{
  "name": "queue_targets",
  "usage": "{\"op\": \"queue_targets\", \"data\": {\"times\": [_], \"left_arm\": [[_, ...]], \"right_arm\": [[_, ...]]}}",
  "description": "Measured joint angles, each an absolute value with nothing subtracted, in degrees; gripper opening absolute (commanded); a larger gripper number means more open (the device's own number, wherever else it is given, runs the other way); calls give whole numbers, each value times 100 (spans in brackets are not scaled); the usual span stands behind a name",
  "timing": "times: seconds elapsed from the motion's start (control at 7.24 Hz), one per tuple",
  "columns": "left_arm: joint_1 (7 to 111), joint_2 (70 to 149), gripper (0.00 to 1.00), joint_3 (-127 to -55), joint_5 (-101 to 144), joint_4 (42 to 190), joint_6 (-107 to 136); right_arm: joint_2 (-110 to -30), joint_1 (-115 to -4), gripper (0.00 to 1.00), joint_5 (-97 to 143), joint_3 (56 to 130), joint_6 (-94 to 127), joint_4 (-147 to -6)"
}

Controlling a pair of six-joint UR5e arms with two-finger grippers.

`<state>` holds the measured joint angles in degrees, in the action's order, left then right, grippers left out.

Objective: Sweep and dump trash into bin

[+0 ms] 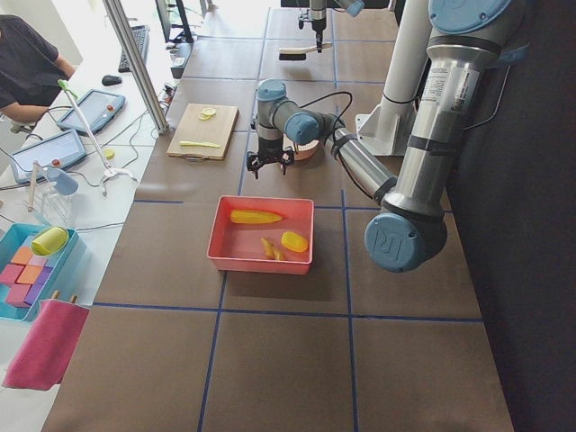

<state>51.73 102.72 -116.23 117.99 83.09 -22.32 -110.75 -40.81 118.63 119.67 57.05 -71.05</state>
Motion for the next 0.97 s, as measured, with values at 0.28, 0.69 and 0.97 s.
{"op": "queue_targets", "data": {"times": [0.28, 0.69, 0.97], "left_arm": [[5321, 10252, 100, -11622, 11834, 8221, -2232], [5343, 10248, 100, -11620, 11839, 8209, -2231], [5349, 10248, 100, -11619, 11839, 8209, -2225]], "right_arm": [[-11121, -4075, 16, 11911, 11895, 5680, -7008], [-11105, -4066, 45, 11952, 11772, 5660, -6988], [-11096, -4062, 67, 11968, 11737, 5653, -6987]]}}
